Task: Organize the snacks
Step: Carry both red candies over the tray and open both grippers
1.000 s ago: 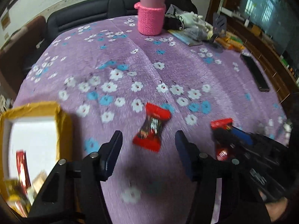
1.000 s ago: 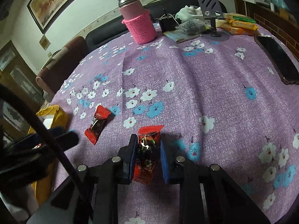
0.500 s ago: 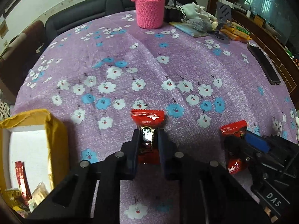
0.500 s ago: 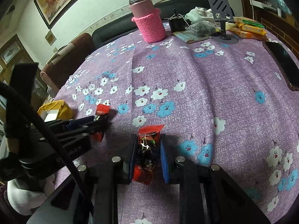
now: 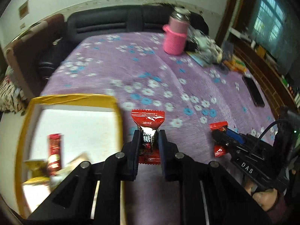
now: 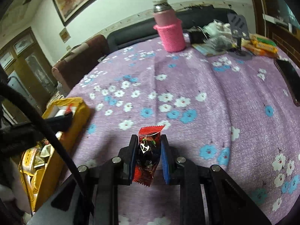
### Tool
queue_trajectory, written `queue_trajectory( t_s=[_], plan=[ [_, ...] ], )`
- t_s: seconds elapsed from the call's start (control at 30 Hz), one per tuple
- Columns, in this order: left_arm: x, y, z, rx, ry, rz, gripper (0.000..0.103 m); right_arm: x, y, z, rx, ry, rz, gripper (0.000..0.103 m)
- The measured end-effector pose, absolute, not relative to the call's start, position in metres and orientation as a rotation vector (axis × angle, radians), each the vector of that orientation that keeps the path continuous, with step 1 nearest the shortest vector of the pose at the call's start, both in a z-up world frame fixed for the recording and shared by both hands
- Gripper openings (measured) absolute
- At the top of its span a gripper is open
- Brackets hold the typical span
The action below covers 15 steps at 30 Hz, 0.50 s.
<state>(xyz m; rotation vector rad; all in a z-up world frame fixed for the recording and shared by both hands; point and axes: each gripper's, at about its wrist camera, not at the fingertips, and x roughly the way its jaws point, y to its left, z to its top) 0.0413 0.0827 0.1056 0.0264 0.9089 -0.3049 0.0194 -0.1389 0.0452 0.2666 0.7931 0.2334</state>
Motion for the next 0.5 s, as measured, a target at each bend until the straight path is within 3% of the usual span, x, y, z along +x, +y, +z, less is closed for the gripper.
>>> queue_trajectory(
  t_s=[0.2, 0.5],
  plan=[
    [0.037, 0.150, 0.115, -0.025, 0.880, -0.196, 0.020, 0.019, -0.100, 0.065, 0.291, 0.836, 0.340, 0.022],
    [0.068, 0.217, 0.082, -0.123, 0.966, -0.090, 0.021, 0.033, 0.013, 0.090, 0.172, 0.875, 0.511, 0.022]
  ],
)
